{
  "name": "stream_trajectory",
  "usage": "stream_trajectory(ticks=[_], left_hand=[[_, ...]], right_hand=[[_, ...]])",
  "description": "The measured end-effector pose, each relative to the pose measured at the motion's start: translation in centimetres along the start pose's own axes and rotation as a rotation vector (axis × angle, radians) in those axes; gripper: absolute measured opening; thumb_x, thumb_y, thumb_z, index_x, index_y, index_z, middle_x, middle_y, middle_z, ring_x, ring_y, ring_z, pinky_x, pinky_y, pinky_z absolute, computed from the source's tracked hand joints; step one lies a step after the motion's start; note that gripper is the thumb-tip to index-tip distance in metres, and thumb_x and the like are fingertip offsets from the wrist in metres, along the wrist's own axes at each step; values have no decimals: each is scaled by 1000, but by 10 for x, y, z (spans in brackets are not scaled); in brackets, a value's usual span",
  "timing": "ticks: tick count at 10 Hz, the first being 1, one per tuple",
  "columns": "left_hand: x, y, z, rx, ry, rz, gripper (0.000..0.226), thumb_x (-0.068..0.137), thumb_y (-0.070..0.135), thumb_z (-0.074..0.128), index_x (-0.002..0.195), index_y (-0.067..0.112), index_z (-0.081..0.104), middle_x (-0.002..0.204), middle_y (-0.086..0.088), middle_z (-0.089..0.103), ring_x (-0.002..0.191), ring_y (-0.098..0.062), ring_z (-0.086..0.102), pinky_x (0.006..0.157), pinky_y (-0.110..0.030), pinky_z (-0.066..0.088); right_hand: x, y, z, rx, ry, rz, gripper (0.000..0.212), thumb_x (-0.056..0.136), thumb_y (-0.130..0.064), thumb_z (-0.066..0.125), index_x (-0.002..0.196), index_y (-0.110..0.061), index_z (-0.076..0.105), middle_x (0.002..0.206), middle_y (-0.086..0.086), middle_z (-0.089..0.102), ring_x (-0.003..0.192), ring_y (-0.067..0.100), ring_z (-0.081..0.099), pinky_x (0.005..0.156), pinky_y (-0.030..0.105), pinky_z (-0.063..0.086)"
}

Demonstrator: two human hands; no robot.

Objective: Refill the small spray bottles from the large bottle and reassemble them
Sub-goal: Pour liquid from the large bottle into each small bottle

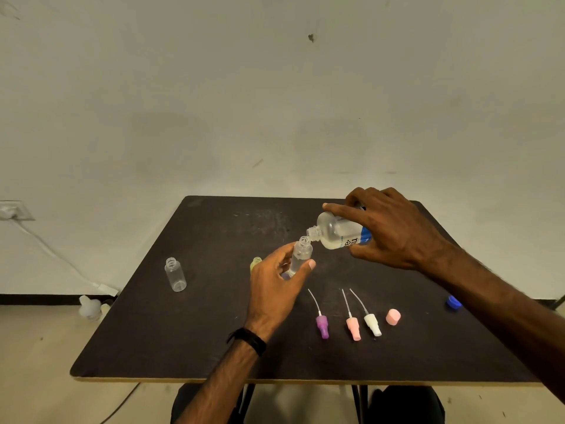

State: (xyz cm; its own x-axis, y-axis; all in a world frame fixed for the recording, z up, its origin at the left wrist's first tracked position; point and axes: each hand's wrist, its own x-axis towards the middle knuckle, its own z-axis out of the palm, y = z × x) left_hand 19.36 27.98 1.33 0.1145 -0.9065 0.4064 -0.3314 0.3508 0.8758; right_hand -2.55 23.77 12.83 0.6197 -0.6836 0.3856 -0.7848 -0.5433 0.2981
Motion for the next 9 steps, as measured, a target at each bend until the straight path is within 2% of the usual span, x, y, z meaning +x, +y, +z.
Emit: stream_trajectory(ticks=[3,4,6,9], left_hand=[[2,0,-1,14,-29,12,45,85,34,78,127,25,66,119,13,70,108,4,64,91,-11,50],[2,-1,0,24,-25,12,45,85,36,78,127,26,66,115,20,68,106,7,64,94,-14,51],[1,-1,1,14,-15,9,45,84,35,78,127,26,67,117,16,70,107,4,65,99,-26,53],[1,1,2,-29,-12,-15,44,84,35,79,125,25,67,117,16,70,107,2,66,96,-23,55]], right_hand=[[0,-1,0,-6,-5,-1,80,72,-51,71,144,-32,42,117,0,56,100,17,55,84,33,44],[0,-1,0,-9,-3,1,80,71,-50,72,143,-31,43,116,0,56,99,17,56,83,33,44],[-1,1,1,-1,-10,3,80,71,-50,72,143,-31,43,117,2,56,100,18,56,83,34,44],[-5,2,6,54,-24,25,80,73,-56,64,145,-33,39,116,-1,55,98,15,55,81,28,40]])
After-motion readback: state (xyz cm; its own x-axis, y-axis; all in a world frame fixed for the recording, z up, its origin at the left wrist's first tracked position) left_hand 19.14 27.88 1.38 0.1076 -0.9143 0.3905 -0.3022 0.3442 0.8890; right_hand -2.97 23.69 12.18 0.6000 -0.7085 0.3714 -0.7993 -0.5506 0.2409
